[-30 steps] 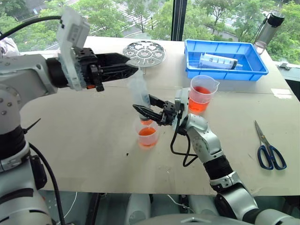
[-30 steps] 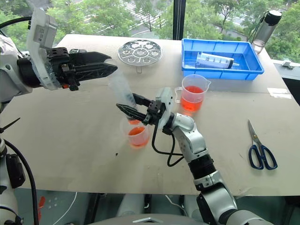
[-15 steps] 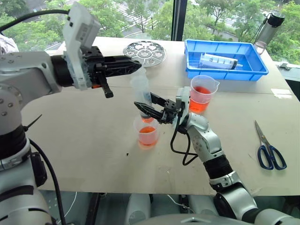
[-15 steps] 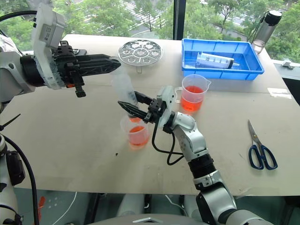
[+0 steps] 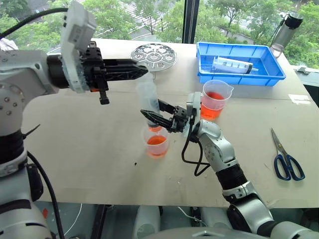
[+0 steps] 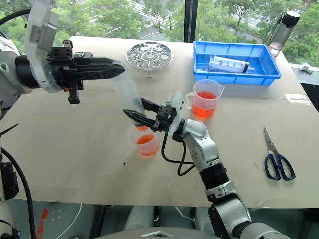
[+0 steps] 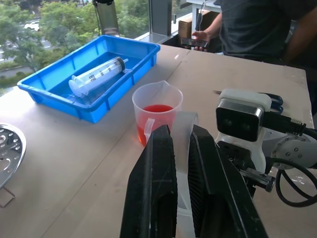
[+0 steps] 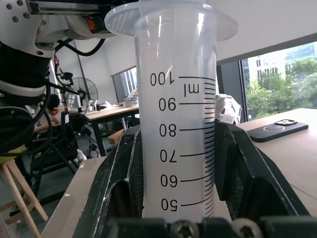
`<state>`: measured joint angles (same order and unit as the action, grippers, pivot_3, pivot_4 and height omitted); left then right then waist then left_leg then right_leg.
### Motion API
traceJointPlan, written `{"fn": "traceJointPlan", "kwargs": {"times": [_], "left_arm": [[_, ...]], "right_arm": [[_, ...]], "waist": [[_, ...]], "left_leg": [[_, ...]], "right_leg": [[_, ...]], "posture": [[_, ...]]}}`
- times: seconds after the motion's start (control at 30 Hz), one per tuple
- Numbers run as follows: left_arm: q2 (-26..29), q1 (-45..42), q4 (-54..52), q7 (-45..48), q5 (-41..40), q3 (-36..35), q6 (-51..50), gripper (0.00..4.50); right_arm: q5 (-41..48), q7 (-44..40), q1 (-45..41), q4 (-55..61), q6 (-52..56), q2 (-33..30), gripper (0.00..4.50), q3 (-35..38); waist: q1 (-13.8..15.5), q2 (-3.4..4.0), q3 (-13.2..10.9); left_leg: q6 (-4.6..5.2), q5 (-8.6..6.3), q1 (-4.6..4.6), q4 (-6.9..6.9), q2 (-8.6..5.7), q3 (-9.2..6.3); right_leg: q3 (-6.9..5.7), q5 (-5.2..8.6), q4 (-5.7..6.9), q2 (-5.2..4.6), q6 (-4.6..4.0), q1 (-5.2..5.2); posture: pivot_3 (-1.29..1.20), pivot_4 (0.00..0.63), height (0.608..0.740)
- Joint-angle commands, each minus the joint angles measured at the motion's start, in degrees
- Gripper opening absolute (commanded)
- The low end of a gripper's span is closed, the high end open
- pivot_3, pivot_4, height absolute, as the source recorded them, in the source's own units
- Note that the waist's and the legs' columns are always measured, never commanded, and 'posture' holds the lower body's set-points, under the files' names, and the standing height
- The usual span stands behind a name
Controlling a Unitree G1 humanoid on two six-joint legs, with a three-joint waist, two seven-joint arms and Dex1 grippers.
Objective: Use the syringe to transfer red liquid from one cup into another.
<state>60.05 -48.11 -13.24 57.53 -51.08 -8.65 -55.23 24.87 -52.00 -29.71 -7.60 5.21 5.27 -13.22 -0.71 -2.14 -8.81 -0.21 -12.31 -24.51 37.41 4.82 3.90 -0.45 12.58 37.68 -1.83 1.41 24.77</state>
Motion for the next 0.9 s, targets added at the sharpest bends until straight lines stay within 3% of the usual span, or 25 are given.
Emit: {"fn": "traceJointPlan", "kwargs": {"times": [0.03, 0.3, 0.9], "left_arm": [[1.71, -0.28, 1.41, 3.51, 2.94, -0.38, 3.82, 0.00], [0.30, -3.56, 4.85, 6.34, 5.71, 2.33, 5.88, 0.00], [-3.74, 2.82, -4.69, 2.56, 0.89, 1.98, -1.09, 0.00]], "right_arm": [[2.02, -1.67, -0.98, 4.00, 0.20, 0.20, 1.46, -0.16], [1.89, -1.84, -1.04, 4.46, 0.64, -0.42, 1.46, -0.01], [2.64, -1.46, -1.86, 6.07, 1.43, -0.22, 1.46, 0.38]], "waist": [[-0.02, 0.00, 0.00], [0.04, 0.00, 0.00], [-0.03, -0.01, -0.01]], "left_leg": [[0.00, 0.00, 0.00, 0.00, 0.00, -0.01], [0.00, 0.00, 0.00, 0.00, 0.00, 0.01], [0.00, 0.00, -0.01, 0.00, 0.00, 0.00]], "right_leg": [[0.00, 0.00, 0.00, 0.00, 0.00, 0.00], [0.01, 0.00, 0.00, 0.00, 0.00, 0.00], [0.01, 0.00, 0.01, 0.01, 0.00, 0.01]], "posture": [[0.00, 0.150, 0.725], [0.00, 0.150, 0.725], [0.00, 0.150, 0.725]]}}
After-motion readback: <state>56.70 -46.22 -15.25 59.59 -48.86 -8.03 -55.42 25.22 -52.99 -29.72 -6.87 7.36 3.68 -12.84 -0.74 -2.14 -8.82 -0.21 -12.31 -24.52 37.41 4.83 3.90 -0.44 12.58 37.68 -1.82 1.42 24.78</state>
